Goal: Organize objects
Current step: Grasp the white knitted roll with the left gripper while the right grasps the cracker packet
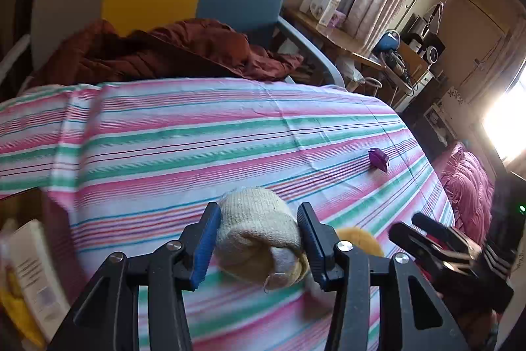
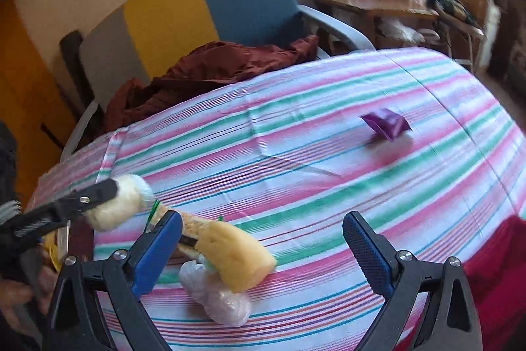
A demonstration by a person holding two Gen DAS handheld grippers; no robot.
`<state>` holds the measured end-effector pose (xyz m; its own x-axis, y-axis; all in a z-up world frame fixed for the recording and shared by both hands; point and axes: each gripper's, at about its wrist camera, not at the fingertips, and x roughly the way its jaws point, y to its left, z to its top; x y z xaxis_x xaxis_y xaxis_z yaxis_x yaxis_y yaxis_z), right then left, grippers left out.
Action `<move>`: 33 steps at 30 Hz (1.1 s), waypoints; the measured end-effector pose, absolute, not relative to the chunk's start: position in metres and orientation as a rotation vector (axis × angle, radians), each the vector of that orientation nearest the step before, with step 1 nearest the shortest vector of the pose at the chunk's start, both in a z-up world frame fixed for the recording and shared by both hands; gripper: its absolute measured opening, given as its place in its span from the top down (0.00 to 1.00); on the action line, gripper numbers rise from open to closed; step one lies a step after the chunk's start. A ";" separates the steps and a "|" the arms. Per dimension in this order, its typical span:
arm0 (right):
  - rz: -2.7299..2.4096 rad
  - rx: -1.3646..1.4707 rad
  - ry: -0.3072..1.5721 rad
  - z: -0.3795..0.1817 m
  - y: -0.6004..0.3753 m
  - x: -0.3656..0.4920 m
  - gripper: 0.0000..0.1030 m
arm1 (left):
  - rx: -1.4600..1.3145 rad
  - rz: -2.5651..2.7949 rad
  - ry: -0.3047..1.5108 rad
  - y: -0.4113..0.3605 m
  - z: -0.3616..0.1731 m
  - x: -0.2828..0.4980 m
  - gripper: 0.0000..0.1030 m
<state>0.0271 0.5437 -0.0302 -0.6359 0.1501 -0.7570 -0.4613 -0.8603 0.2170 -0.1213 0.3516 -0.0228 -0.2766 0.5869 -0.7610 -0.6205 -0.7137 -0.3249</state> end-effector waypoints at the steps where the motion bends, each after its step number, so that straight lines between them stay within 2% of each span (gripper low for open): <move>1: 2.526 -1.111 0.553 -0.029 0.539 0.025 0.04 | -1.189 2.052 0.046 0.343 -0.020 -0.117 0.53; 7: 2.748 -1.163 0.336 -0.014 0.493 0.008 0.04 | -1.132 2.107 0.068 0.290 -0.004 -0.089 0.53; 11: 2.848 -1.377 0.063 -0.021 0.452 -0.027 0.05 | -1.107 2.152 0.072 0.261 0.003 -0.075 0.52; 16: 2.736 -1.706 -0.236 -0.066 0.424 -0.075 0.06 | -1.078 2.219 0.071 0.231 0.011 -0.066 0.52; 21: 2.598 -1.901 -0.282 -0.105 0.428 -0.099 0.09 | -1.039 2.296 0.094 0.206 0.017 -0.057 0.52; 23: 2.602 -1.910 -0.233 -0.109 0.432 -0.100 0.10 | -1.038 2.320 0.094 0.198 0.017 -0.054 0.52; 26: 2.646 -1.900 -0.143 -0.108 0.436 -0.096 0.27 | -1.043 2.349 0.097 0.188 0.014 -0.052 0.52; 28: 2.673 -1.878 -0.135 -0.106 0.433 -0.093 0.43 | -1.052 2.364 0.097 0.185 0.013 -0.050 0.52; 31: 2.684 -1.854 -0.158 -0.103 0.427 -0.091 0.54 | -1.058 2.384 0.097 0.178 0.009 -0.048 0.52; 33: 2.677 -1.838 -0.170 -0.102 0.423 -0.091 0.55 | -1.059 2.396 0.103 0.174 0.008 -0.045 0.52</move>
<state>-0.0905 0.4230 -0.1022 -0.3568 -0.0316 -0.9336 0.1496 -0.9885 -0.0238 -0.0449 0.1740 0.0082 -0.5630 0.4247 -0.7090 -0.4837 -0.8649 -0.1339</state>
